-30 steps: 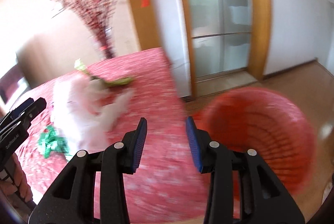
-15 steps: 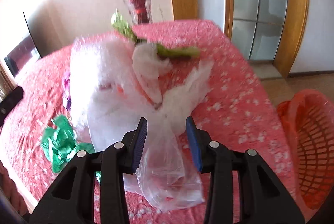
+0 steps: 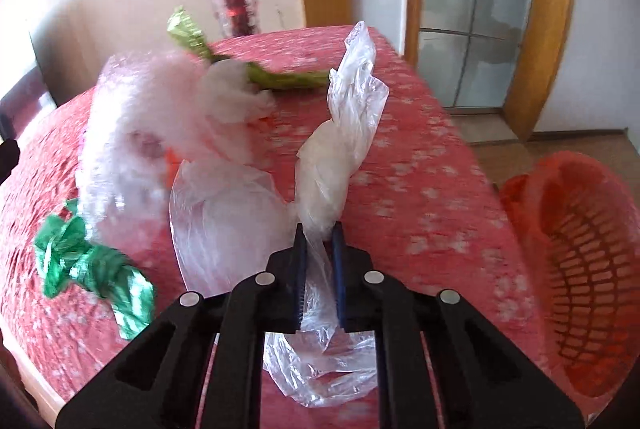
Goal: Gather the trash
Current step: 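Grasp the white plastic bag with the right gripper while the left gripper grasps bubble wrap, then carry both bags over the basket and open both grippers to drop them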
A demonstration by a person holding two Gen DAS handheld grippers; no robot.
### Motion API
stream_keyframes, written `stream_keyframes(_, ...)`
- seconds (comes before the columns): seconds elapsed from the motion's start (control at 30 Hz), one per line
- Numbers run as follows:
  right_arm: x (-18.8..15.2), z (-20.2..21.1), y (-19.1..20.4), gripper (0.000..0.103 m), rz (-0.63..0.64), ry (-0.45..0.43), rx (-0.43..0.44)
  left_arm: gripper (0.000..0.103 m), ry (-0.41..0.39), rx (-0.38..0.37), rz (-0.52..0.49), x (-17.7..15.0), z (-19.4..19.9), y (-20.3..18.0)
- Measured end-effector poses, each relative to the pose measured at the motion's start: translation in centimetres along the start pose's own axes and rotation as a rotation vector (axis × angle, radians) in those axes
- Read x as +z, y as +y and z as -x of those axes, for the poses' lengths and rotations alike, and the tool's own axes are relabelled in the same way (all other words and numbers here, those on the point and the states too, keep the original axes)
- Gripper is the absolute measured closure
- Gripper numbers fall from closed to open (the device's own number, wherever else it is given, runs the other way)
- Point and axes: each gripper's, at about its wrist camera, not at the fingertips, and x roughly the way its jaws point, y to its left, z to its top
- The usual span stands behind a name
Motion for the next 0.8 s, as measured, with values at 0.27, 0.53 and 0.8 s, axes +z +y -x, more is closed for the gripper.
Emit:
stream_keyframes(0.27, -0.3, 2.0, -4.7, 0.092, -0.087, -0.039, -0.046, 0.032, 0.042, -0.05, -0.047, 1.4, -2.3, -5.5)
stream_keyframes(0.53, -0.9, 3.1, -6.2, 0.092, -0.097, -0.044, -0.044, 0.031, 0.148, 0.054, -0.11, 1.9, -6.9, -9.9)
stream_keyframes(0.8, -1.1, 4.0, -7.0, 0.092, -0.116, -0.056, -0.041, 0.093, 0.22, 0.026, -0.086, 1.2, -8.0, -9.3)
